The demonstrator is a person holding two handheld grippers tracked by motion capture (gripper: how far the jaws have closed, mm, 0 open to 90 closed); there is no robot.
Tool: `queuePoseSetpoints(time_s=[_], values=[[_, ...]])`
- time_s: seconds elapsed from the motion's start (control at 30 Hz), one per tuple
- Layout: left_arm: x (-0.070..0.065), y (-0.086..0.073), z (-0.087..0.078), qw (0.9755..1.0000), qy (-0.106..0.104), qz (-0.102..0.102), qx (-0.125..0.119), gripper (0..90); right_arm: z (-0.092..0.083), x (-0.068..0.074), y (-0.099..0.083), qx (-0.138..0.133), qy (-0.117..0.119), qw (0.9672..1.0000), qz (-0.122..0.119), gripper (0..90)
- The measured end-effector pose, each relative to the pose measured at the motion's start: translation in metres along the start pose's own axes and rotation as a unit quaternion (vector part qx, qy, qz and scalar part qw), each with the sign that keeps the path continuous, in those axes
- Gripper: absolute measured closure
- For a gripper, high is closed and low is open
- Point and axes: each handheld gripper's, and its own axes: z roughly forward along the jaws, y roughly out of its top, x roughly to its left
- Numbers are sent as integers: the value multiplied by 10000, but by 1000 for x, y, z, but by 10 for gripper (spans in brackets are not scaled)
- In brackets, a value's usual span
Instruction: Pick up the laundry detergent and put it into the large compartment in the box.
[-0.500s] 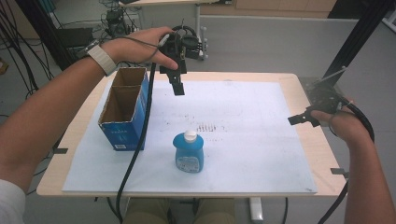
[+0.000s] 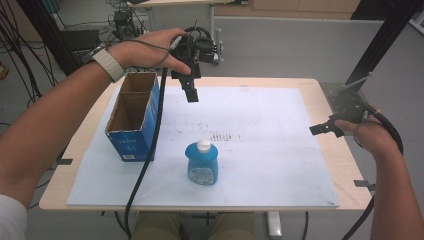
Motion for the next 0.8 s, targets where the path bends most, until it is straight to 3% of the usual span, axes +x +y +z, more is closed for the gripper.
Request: queuePoseSetpoints(time_s=[0.8], values=[[-4, -6, -3, 10000, -30, 39, -43, 79, 0, 1, -1, 4, 31, 10000, -23, 79]])
